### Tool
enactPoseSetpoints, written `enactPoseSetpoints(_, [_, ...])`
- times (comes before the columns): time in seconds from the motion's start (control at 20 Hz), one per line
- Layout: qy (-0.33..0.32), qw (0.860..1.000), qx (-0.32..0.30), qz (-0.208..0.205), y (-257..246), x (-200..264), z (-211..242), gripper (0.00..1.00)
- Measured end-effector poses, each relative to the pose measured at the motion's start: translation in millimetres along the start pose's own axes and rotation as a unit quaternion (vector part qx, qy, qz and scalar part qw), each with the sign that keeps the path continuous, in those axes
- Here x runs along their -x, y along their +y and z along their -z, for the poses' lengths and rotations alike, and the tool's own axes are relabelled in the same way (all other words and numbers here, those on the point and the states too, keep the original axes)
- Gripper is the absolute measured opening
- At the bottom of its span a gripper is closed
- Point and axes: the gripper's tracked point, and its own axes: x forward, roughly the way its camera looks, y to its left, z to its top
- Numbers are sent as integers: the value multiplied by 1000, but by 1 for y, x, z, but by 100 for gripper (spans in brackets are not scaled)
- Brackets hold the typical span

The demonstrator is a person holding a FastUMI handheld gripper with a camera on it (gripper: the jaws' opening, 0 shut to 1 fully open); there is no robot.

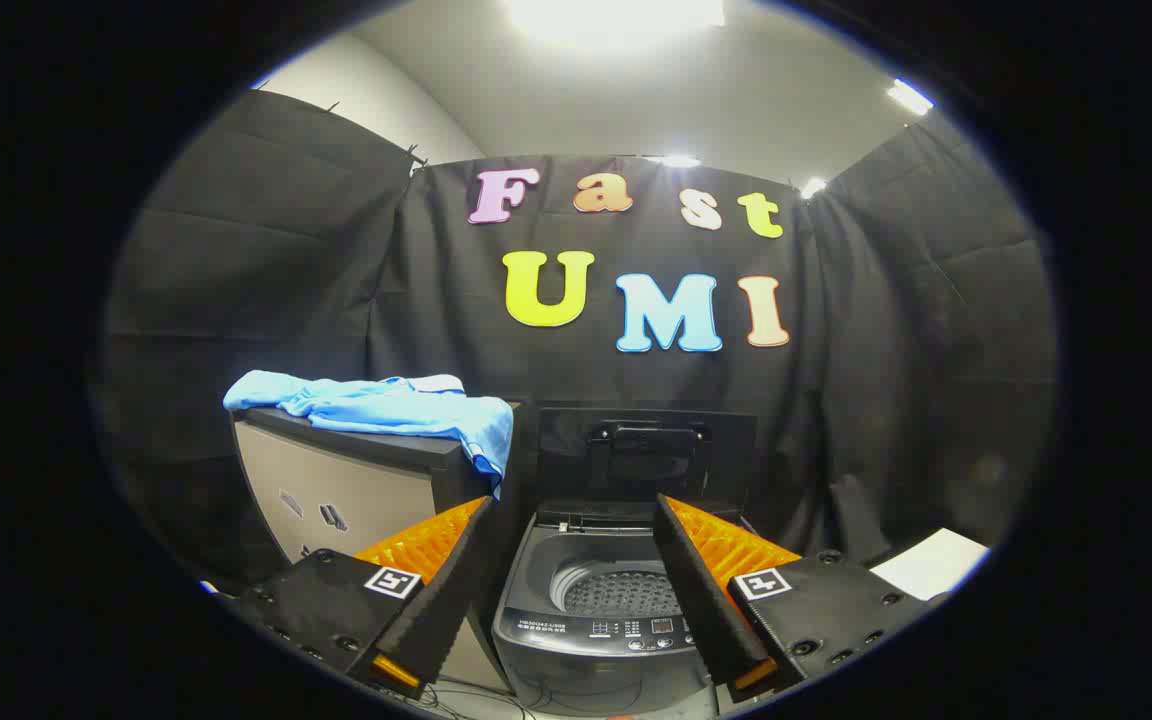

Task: Put the clothes into the washing machine and then close the washing machine lid.

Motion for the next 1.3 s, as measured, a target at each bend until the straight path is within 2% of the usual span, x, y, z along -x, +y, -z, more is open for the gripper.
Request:
enactPoseSetpoints(1.05, [12, 1000, 18, -22, 10, -16, 1, 98])
enactPoseSetpoints(1.3, [12, 999, 22, -30, 15, -25, -17, 98])
